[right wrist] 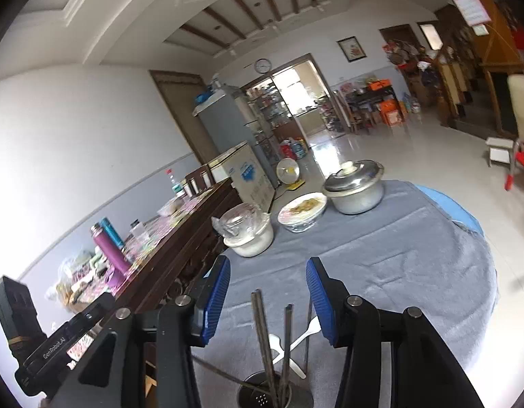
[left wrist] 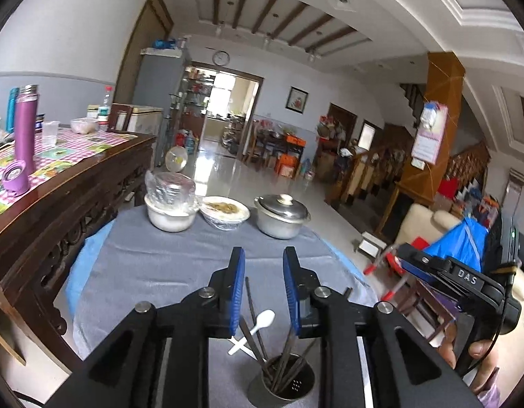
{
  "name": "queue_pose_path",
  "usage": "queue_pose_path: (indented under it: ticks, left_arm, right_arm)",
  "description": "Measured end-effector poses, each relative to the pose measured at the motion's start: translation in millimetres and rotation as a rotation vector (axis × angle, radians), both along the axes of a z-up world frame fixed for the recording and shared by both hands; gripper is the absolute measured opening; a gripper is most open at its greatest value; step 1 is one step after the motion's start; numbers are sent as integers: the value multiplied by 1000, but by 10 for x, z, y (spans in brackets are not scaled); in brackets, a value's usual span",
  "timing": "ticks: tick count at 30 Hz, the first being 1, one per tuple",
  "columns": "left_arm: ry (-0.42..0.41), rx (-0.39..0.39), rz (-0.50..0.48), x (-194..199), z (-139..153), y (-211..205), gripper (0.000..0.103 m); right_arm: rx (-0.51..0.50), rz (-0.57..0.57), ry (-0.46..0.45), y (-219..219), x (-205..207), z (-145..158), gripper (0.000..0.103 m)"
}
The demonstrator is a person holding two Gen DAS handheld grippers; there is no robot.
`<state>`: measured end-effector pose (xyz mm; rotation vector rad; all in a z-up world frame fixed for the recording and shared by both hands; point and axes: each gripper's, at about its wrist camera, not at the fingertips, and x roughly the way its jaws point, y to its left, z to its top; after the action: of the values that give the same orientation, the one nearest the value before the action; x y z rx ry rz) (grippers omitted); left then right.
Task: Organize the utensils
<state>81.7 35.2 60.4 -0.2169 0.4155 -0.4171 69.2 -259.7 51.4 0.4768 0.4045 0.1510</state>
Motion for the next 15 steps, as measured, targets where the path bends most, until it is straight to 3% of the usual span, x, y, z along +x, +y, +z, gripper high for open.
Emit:
queue_pose_path:
  ticks: [9, 12, 15]
  left_arm:
    - [89, -69, 130, 243, -147, 444, 25]
    - [149, -91, 161, 381, -295, 574, 33]
    - [265, -119, 159, 599, -579, 672, 34]
  right_arm:
    - [89, -69, 137, -341, 221, -331, 50]
    - [123, -63, 195, -424, 322, -502, 50]
    - [173, -44, 266, -488, 470, -738, 50]
